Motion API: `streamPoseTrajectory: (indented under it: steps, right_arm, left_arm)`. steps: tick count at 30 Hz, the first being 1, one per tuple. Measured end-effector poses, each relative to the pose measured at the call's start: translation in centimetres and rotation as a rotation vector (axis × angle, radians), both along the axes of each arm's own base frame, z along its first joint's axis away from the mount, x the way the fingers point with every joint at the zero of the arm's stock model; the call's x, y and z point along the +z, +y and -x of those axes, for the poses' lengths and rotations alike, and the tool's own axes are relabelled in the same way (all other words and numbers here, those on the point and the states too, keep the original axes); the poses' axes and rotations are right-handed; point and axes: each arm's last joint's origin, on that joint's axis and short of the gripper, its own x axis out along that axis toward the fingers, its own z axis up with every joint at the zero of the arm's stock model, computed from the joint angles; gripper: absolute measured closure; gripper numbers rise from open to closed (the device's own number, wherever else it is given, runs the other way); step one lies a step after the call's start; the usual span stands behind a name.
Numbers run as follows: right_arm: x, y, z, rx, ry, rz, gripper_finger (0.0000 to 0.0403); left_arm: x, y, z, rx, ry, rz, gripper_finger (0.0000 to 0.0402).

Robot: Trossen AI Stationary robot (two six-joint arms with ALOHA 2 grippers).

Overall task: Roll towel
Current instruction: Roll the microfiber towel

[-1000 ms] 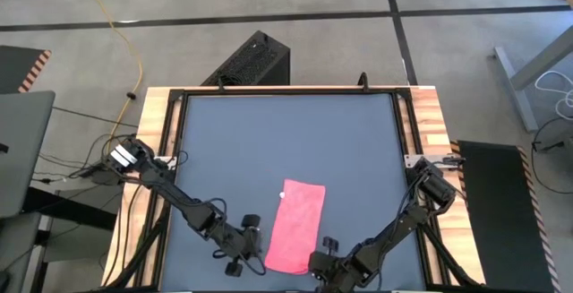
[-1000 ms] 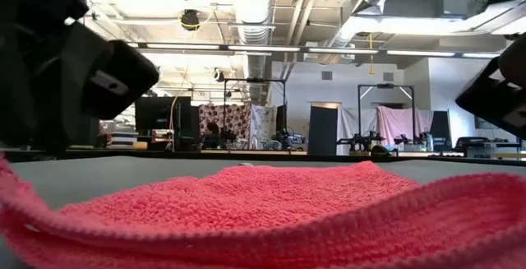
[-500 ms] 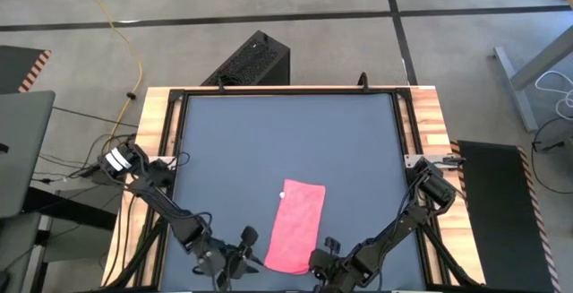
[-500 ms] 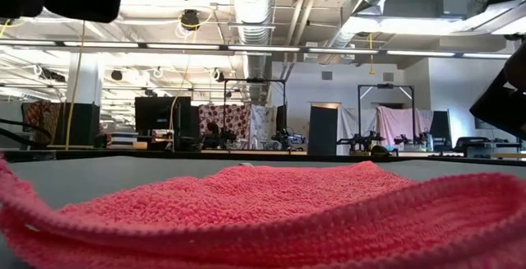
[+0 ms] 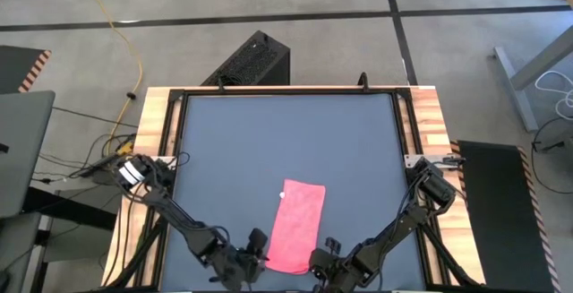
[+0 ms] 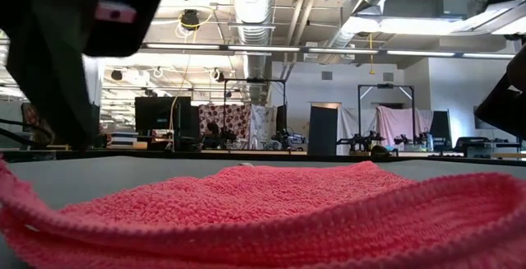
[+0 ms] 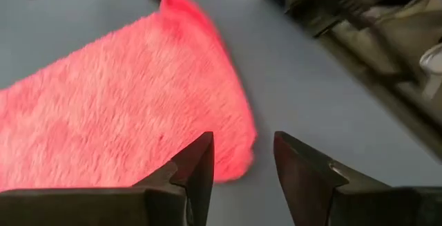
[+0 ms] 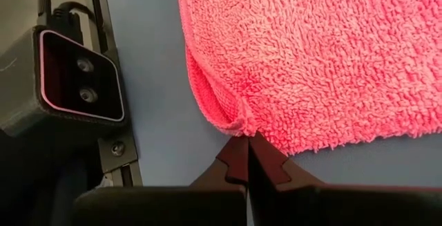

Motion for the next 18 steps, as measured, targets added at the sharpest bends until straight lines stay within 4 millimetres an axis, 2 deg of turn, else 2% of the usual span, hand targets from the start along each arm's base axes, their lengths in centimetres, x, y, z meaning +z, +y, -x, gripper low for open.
streamPoseTrajectory:
  steps: [6, 11, 18]
  right_arm:
    - [0.0, 0.0, 0.0, -0.035, -0.021, -0.003, 0.0387]
    - [0.0, 0.0, 0.0, -0.041, -0.028, 0.000, 0.0387]
    - [0.0, 0.0, -0.1, -0.039, -0.031, 0.009, 0.0387]
  left_arm:
    - [-0.2, 0.7, -0.7, 0.026, 0.025, 0.015, 0.0260]
    - [-2.1, -0.1, -1.6, -0.017, 0.041, 0.051, 0.0260]
    - [-1.7, -0.6, -2.0, -0.014, 0.061, 0.007, 0.0260]
